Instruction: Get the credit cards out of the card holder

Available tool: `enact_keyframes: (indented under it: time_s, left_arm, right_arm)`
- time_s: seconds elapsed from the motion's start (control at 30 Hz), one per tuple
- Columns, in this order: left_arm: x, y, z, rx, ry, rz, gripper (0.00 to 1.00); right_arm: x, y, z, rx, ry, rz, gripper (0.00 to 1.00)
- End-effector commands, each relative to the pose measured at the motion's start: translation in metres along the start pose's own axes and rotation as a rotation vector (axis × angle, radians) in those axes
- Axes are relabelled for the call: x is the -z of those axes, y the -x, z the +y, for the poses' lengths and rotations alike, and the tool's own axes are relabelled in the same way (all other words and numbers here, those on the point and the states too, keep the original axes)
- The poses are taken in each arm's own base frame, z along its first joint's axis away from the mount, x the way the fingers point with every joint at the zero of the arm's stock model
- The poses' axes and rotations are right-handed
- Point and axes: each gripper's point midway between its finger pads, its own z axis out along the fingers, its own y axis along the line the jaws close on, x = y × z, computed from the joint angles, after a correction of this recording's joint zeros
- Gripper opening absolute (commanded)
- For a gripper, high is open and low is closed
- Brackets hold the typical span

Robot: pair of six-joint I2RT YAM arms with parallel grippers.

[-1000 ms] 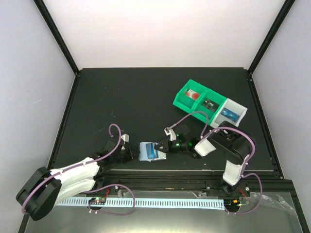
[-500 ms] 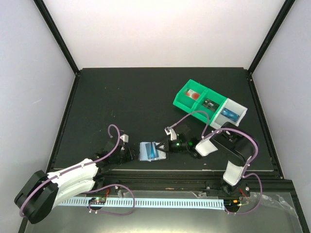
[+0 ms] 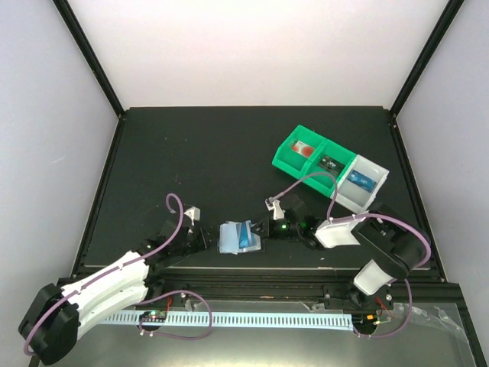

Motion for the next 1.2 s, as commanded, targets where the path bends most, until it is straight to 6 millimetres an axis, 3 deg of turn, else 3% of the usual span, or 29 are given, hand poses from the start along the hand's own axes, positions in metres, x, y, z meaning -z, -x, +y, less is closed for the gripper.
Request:
enact_keyframes:
  time_s: [0.0,0.37,0.5,0.67,0.83,1.0,1.17]
  left_arm:
    - [0.016,0.025,-0.031,-0.118,-0.026,-0.067,0.32]
    - [0.049,0.061,-0.083,-0.422,-0.12,-0.253,0.32]
    - [0.066,0.063,-0.108,-0.59,-0.211,-0.362,0.32]
    - [0.083,0.048,-0.14,-0.821,-0.356,-0.434,0.35]
    - [0.093,0.026,-0.163,-1.042,-0.451,-0.478,0.46]
    - [0.089,0.009,-0.173,-1.255,-0.432,-0.484,0.54]
    - [0.081,-0.003,-0.175,-1.396,-0.378,-0.483,0.55]
  right_arm:
    - [0.01,0.004,-0.009,0.001,-0.074,-0.032,0.01]
    - [0.04,0.02,0.008,0.004,-0.147,-0.088,0.01]
    - [0.05,0.025,0.015,-0.011,-0.153,-0.118,0.01]
    - [0.058,0.029,0.04,-0.04,-0.078,-0.118,0.01]
    - [0.069,0.032,0.073,-0.087,0.028,-0.105,0.01]
    - [0.085,0.036,0.105,-0.123,0.123,-0.104,0.01]
    - [0.099,0.04,0.122,-0.137,0.167,-0.124,0.01]
